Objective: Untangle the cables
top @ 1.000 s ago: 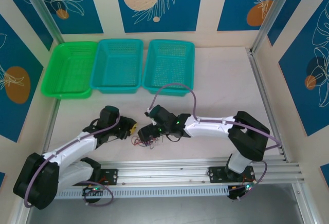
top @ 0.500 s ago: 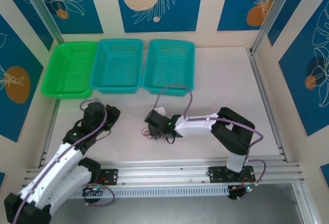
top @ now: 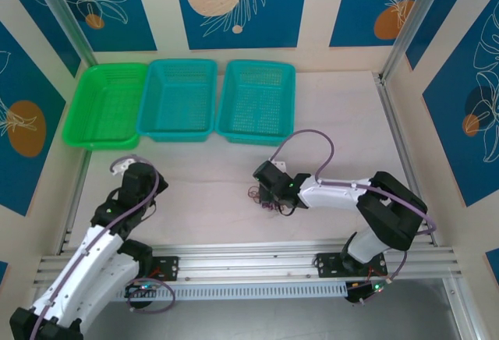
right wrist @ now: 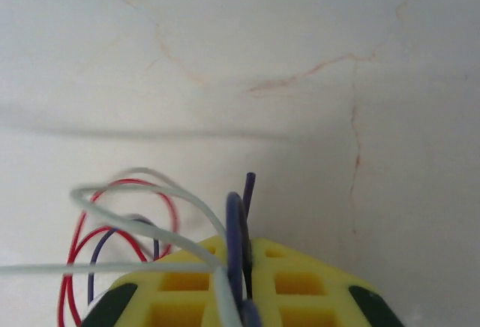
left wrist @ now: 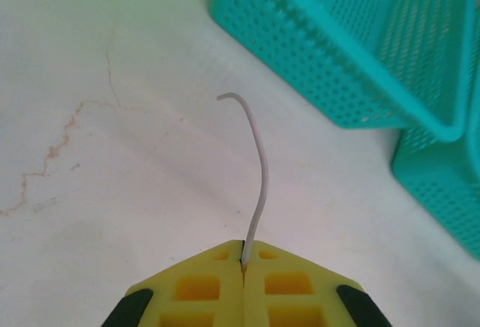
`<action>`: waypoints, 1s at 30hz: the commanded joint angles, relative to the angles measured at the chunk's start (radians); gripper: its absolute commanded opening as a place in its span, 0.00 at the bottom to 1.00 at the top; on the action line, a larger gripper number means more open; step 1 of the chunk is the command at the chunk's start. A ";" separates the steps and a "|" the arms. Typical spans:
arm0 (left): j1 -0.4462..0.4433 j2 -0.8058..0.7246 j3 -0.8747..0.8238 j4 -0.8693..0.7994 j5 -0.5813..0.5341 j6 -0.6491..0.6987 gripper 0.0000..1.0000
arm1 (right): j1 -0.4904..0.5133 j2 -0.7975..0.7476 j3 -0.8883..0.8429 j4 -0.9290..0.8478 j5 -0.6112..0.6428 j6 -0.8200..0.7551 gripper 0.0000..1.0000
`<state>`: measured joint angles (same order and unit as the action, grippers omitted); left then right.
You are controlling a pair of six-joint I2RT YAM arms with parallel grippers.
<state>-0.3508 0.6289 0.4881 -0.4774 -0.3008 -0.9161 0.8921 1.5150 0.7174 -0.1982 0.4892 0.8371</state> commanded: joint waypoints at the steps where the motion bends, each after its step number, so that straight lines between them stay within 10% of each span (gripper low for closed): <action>1: 0.012 0.019 -0.100 0.252 0.147 0.108 0.04 | -0.010 -0.054 0.008 -0.019 0.000 -0.058 0.00; 6: -0.007 0.032 -0.159 0.461 0.295 0.241 0.50 | -0.039 -0.128 0.001 0.027 -0.056 -0.168 0.00; 9: -0.043 0.000 -0.145 0.487 0.296 0.360 0.59 | -0.049 -0.162 0.005 0.044 -0.124 -0.259 0.00; 17: -0.198 0.022 -0.163 0.752 0.491 0.586 0.64 | -0.079 -0.247 0.016 0.043 -0.279 -0.369 0.00; 30: -0.636 0.444 -0.009 0.845 0.497 0.863 0.65 | -0.101 -0.282 0.028 -0.014 -0.289 -0.336 0.00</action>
<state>-0.9356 1.0035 0.4419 0.2935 0.1871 -0.1108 0.7944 1.2602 0.7204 -0.1959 0.2268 0.4965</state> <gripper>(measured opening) 0.652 0.108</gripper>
